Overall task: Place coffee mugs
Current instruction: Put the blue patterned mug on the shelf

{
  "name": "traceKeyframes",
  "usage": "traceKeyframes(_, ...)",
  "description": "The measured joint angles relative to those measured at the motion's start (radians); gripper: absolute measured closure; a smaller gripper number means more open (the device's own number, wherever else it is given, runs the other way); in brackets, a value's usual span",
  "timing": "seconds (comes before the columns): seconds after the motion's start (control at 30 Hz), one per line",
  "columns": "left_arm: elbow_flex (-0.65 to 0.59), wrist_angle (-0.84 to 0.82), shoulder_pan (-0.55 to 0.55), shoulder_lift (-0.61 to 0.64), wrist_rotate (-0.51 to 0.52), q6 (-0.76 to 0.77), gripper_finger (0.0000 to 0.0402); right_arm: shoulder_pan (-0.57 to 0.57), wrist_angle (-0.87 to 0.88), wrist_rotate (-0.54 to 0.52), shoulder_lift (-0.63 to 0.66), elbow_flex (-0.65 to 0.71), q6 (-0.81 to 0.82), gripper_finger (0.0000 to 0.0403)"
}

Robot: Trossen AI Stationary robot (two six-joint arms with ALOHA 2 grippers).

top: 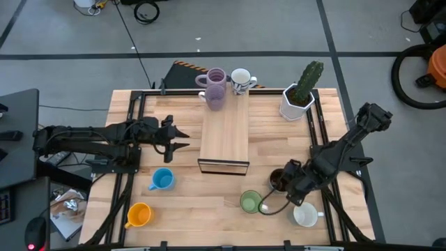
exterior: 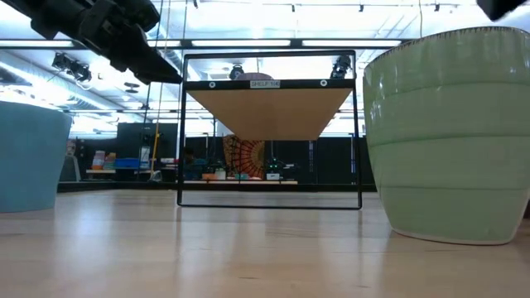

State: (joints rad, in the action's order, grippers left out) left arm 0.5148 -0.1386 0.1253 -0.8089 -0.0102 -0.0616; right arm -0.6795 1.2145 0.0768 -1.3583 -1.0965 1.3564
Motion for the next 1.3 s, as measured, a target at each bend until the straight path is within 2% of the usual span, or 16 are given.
traceKeyframes(0.13, 0.000, 0.003, 0.001, 0.000, 0.016, 0.000, 0.0244, -0.035, -0.088, 0.014, -0.004, 0.057, 0.053, 0.0158)
traceKeyframes(0.27, 0.000, 0.002, 0.001, 0.000, 0.025, 0.000, 0.0244, -0.044, -0.101, 0.014, -0.026, 0.112, 0.072, 0.0165)
traceKeyframes(0.63, 0.000, -0.005, 0.001, 0.000, 0.036, 0.000, 0.0244, -0.002, -0.181, 0.001, -0.133, 0.160, -0.076, 0.0192)
traceKeyframes(0.77, 0.000, -0.009, 0.001, 0.000, 0.036, 0.000, 0.0244, 0.003, -0.187, -0.001, -0.151, 0.160, -0.116, 0.0222)
traceKeyframes(1.17, 0.000, -0.010, 0.001, 0.000, 0.036, 0.004, 0.0244, 0.008, -0.207, -0.031, -0.113, 0.202, -0.166, 0.0352)
traceKeyframes(1.3, 0.000, -0.001, 0.001, 0.000, 0.036, 0.005, 0.0244, 0.011, -0.208, -0.071, -0.065, 0.239, -0.179, 0.0354)
